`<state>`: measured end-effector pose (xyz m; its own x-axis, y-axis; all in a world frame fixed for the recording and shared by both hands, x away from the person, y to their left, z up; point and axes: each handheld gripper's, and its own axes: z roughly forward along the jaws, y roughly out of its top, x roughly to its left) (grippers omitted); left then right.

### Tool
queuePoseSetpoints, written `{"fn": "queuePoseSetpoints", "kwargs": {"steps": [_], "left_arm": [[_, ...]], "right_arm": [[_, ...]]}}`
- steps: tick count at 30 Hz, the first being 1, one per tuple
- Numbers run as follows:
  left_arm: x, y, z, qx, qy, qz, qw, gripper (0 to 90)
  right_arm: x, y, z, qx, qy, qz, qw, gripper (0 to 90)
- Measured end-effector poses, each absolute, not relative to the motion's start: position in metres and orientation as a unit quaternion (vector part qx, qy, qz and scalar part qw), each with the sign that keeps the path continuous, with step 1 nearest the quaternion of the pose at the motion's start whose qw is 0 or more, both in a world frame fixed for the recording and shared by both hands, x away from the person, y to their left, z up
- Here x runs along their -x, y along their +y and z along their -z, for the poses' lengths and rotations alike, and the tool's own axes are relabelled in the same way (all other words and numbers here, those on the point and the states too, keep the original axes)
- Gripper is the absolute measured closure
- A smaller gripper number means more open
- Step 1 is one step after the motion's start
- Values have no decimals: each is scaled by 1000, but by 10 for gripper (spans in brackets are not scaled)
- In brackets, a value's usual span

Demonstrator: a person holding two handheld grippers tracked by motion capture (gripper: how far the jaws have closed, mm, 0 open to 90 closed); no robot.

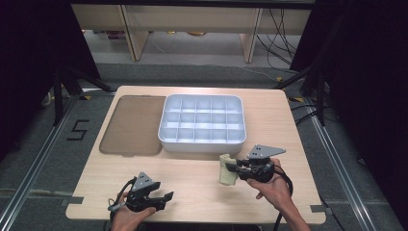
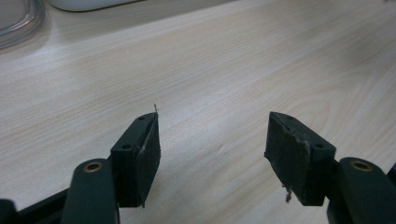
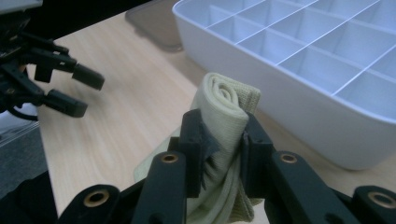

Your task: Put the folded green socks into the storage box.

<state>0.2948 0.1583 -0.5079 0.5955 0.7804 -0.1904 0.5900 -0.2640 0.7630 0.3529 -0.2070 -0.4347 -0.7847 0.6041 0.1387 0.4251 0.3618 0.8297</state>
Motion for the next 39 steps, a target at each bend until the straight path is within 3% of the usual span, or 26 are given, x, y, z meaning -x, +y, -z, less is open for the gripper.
{"fn": "queuePoseSetpoints", "kwargs": {"steps": [12, 39], "left_arm": [[-299, 165, 510, -785, 447, -115, 412, 332], [-296, 159, 510, -799, 435, -142, 391, 223]], "right_arm": [[-371, -222, 413, -315, 804, -478, 159, 746], [-404, -236, 389, -350, 764, -504, 201, 744]]}}
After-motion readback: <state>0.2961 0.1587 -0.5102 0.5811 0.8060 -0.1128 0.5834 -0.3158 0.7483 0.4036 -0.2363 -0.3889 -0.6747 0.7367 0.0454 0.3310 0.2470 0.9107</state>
